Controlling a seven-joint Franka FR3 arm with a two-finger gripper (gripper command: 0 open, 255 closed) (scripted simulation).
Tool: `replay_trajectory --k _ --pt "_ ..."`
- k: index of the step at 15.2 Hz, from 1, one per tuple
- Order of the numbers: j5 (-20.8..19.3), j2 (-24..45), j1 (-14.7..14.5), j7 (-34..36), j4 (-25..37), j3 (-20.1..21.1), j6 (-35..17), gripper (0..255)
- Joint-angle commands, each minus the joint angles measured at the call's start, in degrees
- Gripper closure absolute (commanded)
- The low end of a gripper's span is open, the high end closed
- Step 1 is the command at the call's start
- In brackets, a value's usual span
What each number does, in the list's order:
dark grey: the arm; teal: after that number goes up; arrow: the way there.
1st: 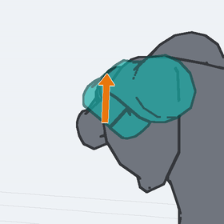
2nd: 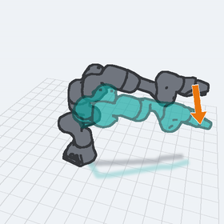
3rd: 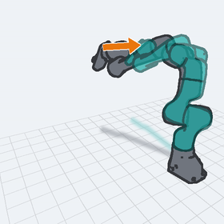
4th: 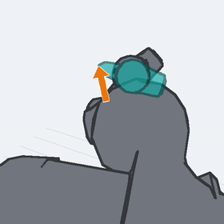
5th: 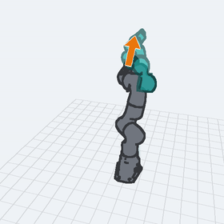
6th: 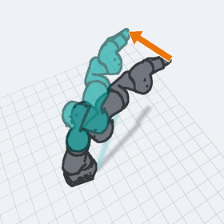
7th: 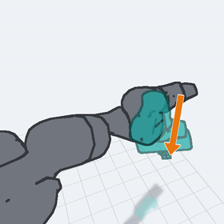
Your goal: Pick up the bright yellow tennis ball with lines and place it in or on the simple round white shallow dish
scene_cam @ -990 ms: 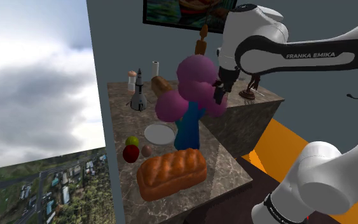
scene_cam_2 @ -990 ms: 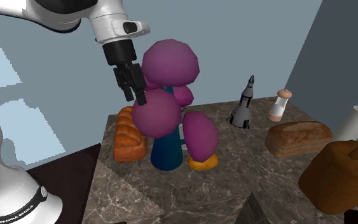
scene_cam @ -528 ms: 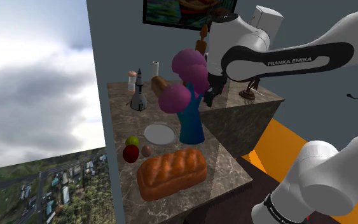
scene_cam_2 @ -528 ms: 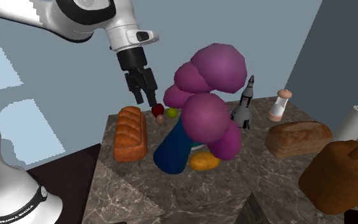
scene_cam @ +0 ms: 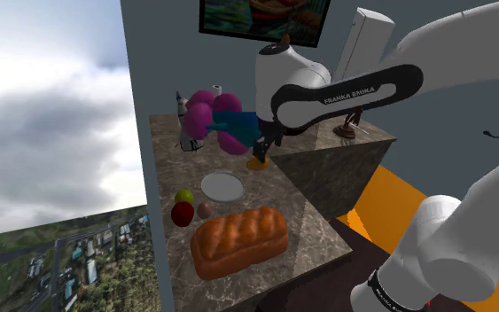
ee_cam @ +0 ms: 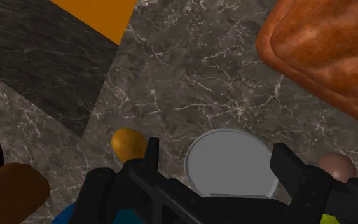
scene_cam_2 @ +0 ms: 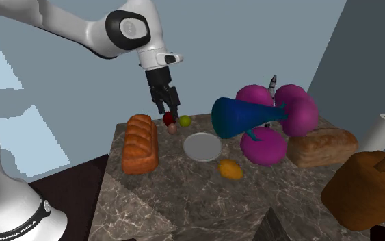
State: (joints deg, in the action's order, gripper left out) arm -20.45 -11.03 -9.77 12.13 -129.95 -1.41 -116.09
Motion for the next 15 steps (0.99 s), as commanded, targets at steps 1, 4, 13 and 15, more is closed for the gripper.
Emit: replay_trajectory --k 1,4,13,15 --pt "1.1 3.8 -0.5 1.1 1.9 0.3 -1.6 0" --pt "2.8 9.5 -1.2 2.8 5.2 1.0 -3.7 0" --pt "7.6 26.9 -3.1 6.4 18.5 3.1 -7.3 0" --pt "8.5 30.8 -3.5 7.0 22.2 3.6 -7.5 0"
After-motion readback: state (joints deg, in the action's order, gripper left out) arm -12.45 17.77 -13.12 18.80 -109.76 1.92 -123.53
